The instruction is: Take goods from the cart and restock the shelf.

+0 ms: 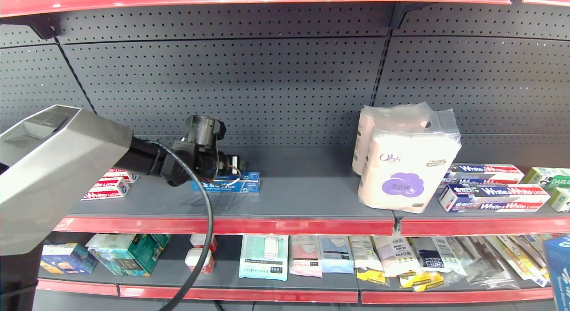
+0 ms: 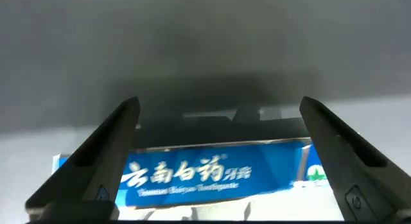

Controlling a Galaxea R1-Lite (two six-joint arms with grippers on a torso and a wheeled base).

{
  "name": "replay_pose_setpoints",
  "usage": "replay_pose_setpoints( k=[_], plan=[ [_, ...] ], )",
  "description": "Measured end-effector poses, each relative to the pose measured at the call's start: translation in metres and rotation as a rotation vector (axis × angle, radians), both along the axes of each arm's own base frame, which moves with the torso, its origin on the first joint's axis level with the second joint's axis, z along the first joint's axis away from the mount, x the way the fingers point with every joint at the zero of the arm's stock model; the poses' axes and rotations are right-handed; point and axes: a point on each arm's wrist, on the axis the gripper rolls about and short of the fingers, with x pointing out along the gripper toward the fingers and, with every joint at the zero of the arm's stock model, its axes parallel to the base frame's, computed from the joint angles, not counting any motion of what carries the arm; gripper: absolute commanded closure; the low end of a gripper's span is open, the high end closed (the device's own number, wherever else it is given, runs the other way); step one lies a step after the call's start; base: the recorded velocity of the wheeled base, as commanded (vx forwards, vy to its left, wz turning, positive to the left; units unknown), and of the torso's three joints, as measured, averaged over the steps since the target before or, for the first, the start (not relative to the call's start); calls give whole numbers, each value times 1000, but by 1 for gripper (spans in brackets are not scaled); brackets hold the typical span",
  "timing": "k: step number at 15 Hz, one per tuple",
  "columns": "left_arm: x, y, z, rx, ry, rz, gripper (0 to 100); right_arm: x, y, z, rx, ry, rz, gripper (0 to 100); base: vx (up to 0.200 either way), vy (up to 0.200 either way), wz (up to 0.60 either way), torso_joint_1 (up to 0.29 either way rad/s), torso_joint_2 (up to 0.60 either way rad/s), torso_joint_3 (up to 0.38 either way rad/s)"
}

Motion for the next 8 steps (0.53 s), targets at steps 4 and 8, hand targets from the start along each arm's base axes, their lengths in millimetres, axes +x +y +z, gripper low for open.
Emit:
replay_pose_setpoints(
  k=[4,8],
  plan=[
    [1,-1,-6,6,17,-2,0,-2,0,2,-2,-21,1,100,0,0,0,0,0,0],
    [1,-1,-10,22,24,18,0,-2,0,2,-2,-25,2,100,0,0,0,0,0,0]
  ],
)
